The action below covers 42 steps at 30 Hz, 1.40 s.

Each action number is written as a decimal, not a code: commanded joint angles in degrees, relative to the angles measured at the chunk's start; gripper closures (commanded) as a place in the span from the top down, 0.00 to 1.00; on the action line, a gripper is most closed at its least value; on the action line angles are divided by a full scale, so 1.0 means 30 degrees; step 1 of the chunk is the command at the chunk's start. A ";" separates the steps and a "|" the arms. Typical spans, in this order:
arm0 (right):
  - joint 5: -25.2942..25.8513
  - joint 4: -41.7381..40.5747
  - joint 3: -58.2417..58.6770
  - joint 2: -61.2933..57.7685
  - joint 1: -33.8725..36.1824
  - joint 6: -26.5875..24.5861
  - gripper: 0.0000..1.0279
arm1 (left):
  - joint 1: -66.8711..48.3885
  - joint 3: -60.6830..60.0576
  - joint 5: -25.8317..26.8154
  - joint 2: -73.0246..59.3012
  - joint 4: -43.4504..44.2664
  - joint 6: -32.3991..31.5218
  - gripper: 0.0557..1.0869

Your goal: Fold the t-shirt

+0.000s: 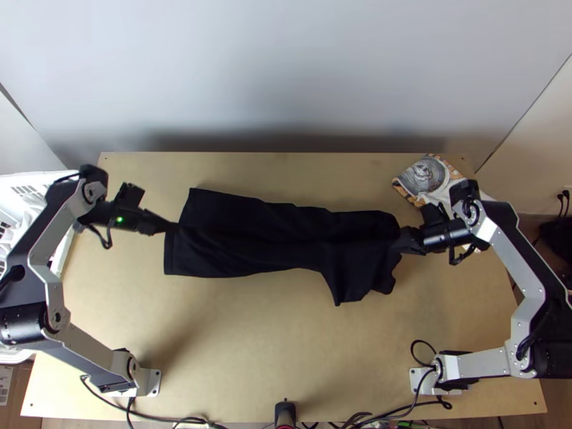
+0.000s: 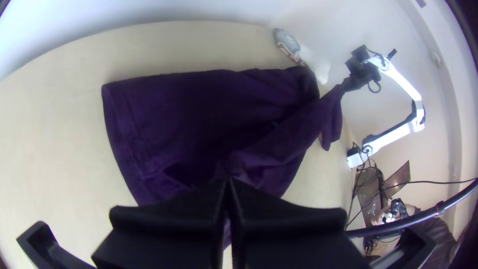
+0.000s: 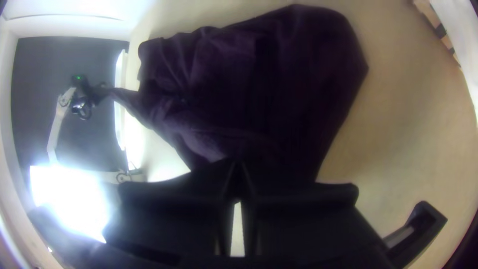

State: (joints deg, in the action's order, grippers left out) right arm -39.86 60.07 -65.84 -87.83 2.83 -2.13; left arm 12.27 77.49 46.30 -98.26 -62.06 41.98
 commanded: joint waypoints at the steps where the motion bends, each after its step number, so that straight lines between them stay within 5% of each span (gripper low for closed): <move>1: 0.0248 -0.1070 -0.1167 -0.0898 -0.0270 0.0769 0.03 | -0.1103 0.2352 0.0063 -0.1290 0.0209 -0.0867 0.03; 33: 0.1889 -0.3443 -0.1050 -0.1895 0.0053 0.1736 0.03 | -0.1776 1.0790 -0.1607 -0.8937 0.2172 -0.4851 0.03; 42: 0.3002 -0.5816 0.0034 -0.2334 -0.0914 0.3874 0.03 | -0.2421 1.0702 -0.2515 -1.0167 0.2055 -0.4471 0.03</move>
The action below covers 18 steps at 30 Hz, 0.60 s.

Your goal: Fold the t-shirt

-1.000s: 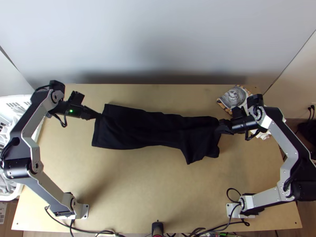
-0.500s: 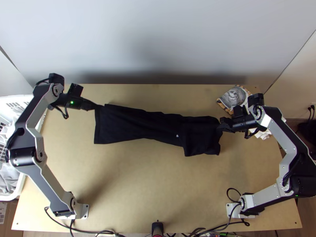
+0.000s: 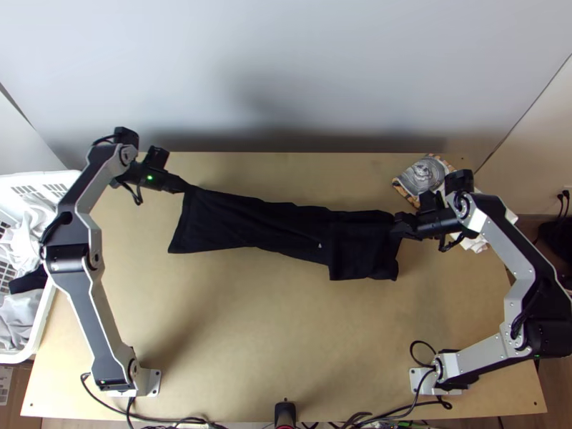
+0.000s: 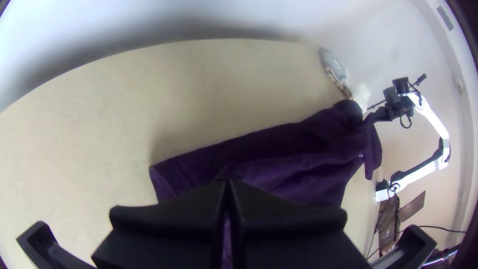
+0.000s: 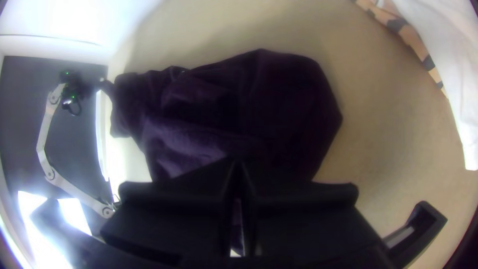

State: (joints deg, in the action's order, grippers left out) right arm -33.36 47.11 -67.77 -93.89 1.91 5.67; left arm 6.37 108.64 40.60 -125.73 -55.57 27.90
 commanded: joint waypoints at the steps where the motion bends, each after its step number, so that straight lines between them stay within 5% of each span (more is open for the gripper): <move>1: 0.0985 -0.1847 0.0763 -0.0374 -0.0725 0.1625 0.03 | -0.0483 0.0320 -0.0642 -0.1039 -0.0138 0.0309 0.03; 18: 0.5204 -0.4952 0.1378 -0.2367 -0.0901 0.3471 0.03 | -0.0425 -0.0588 -0.1287 -0.0218 -0.0314 0.1159 0.03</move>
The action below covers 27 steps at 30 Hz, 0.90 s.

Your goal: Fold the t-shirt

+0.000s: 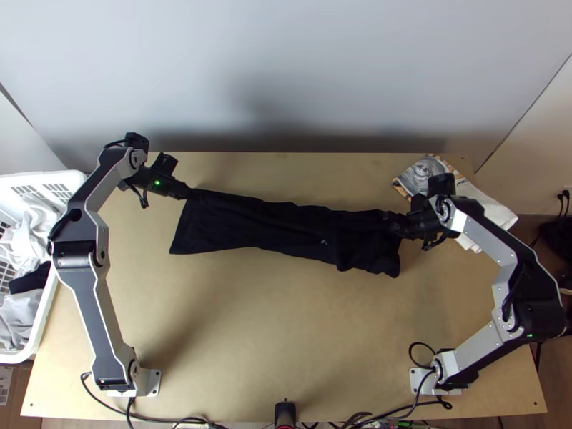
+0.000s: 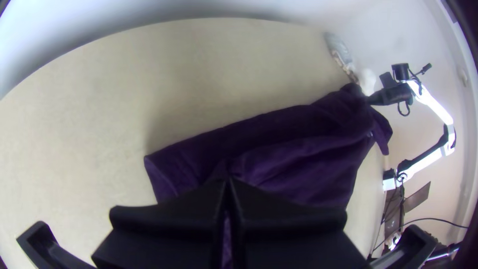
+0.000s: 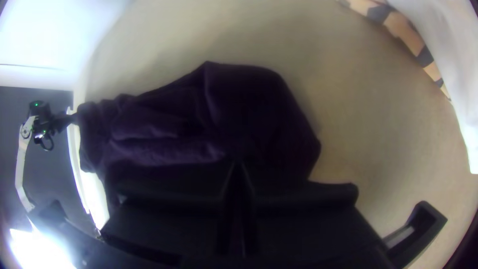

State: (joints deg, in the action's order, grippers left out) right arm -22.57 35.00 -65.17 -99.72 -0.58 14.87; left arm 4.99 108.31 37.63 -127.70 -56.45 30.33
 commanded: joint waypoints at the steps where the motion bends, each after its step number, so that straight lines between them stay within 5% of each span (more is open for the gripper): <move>1: 0.1604 -0.0916 0.0541 -0.0421 -0.0071 0.0403 0.03 | 0.0064 -0.0626 -0.0325 0.0496 -0.0023 0.0379 0.03; 4: 0.1253 -0.0828 0.0394 -0.0187 -0.0041 0.0286 0.09 | 0.0093 -0.1065 -0.0355 0.0760 0.0007 0.0467 0.03; 5: 0.0638 -0.0740 0.0306 -0.0070 -0.0041 0.0257 0.29 | 0.0122 -0.1241 -0.0355 0.0848 0.0065 0.0526 0.03; 7: -0.0241 -0.0125 -0.0016 0.0106 -0.0071 0.0228 0.91 | 0.0122 -0.1534 -0.0384 0.1023 0.0124 0.0614 0.03; 8: -0.0358 0.0549 -0.0338 0.0194 -0.0129 0.0023 0.96 | 0.0152 -0.1680 -0.0384 0.1111 0.0153 0.0643 0.03; 15: -0.0710 0.3391 -0.2008 0.2655 -0.0422 -0.0095 0.96 | 0.0210 -0.2295 -0.0443 0.1639 0.0270 0.0877 0.03; 19: -0.2058 1.1271 -0.5055 0.3299 -0.1418 0.0023 0.96 | 0.0386 -0.2295 -0.0443 0.1756 0.0270 0.1024 0.03; 21: -0.4548 1.5900 -0.6256 0.2420 -0.1682 -0.0065 0.96 | 0.0386 -0.2295 -0.0472 0.1756 0.0300 0.1112 0.03; 23: -0.5983 1.6311 -0.6198 0.3065 -0.2326 0.0462 0.96 | 0.0386 -0.2295 -0.0472 0.1756 0.0446 0.1112 0.03; 27: -0.6218 1.6398 -0.5172 0.3856 -0.4260 0.1605 0.96 | 0.0181 -0.2295 -0.0472 0.1727 0.0475 0.1083 0.03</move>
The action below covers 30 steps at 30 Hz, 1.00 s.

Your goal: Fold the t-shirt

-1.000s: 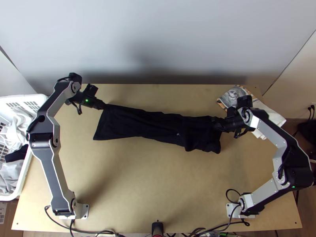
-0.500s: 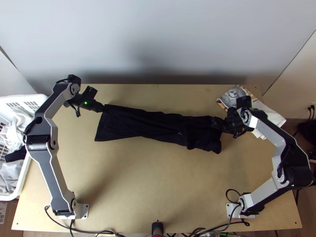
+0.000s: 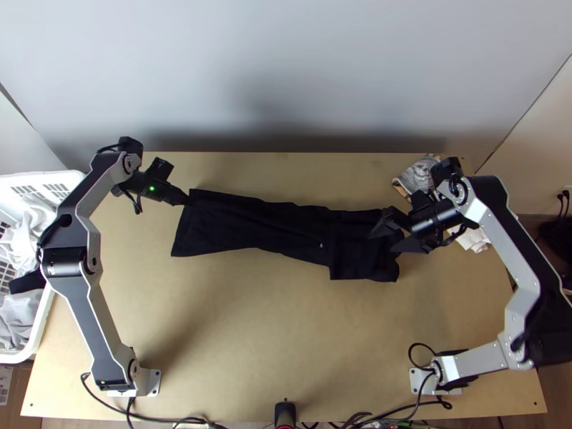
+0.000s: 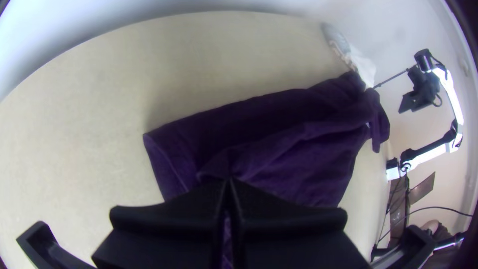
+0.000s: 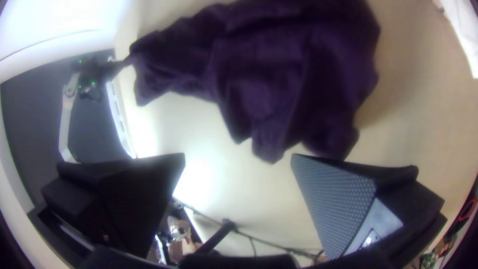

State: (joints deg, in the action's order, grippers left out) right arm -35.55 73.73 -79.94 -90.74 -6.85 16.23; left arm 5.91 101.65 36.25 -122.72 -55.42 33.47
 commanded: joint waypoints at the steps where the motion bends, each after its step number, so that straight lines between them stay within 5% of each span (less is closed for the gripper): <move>1: -0.2037 0.3488 0.0221 0.0686 -0.2491 0.1212 0.96 | -0.0154 -0.0073 -0.0013 0.0036 0.0133 0.0063 0.03; 11: -0.3208 0.3371 0.4059 -0.2302 -0.4776 -0.0869 0.96 | -0.0125 -0.0015 -0.0218 0.0095 0.0338 0.0033 0.03; 18: -0.3003 0.0178 0.3180 -0.4529 -0.3751 -0.2070 0.96 | 0.0021 -0.0015 -0.0247 0.0153 0.0367 0.0063 0.03; 30: 0.0454 -0.8406 0.2741 -0.3445 -0.3780 -0.2538 0.96 | 0.0285 0.0015 -0.0306 0.0153 0.0367 0.0209 0.03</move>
State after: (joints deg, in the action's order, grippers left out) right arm -38.04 60.05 -71.24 -103.22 -17.98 8.91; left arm 6.46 101.65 35.46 -122.28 -54.30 33.93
